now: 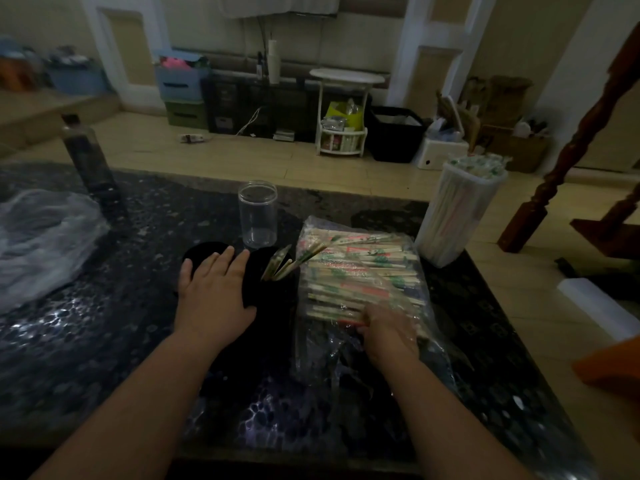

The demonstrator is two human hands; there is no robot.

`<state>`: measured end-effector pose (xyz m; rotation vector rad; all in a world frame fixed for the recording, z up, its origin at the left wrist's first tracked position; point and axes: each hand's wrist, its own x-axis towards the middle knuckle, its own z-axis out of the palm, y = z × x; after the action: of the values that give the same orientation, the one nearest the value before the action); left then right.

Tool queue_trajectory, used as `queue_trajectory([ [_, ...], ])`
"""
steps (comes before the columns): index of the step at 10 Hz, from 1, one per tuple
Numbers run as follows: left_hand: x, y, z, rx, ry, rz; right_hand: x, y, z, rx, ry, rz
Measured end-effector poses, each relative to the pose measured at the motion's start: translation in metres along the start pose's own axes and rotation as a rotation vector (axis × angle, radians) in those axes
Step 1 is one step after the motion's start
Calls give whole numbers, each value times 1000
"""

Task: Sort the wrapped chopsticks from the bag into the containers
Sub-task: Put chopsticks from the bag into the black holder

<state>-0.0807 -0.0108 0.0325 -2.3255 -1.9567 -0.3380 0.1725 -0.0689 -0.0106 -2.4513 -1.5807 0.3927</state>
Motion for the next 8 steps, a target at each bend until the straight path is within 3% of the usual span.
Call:
queue_trajectory([
  [2,0,0,-1,3,-10,-7,-2,3,3,-63,12,-58],
  [8,0,1,-1,7,-11,-11,-3,-2,1,-52,-18,-7],
])
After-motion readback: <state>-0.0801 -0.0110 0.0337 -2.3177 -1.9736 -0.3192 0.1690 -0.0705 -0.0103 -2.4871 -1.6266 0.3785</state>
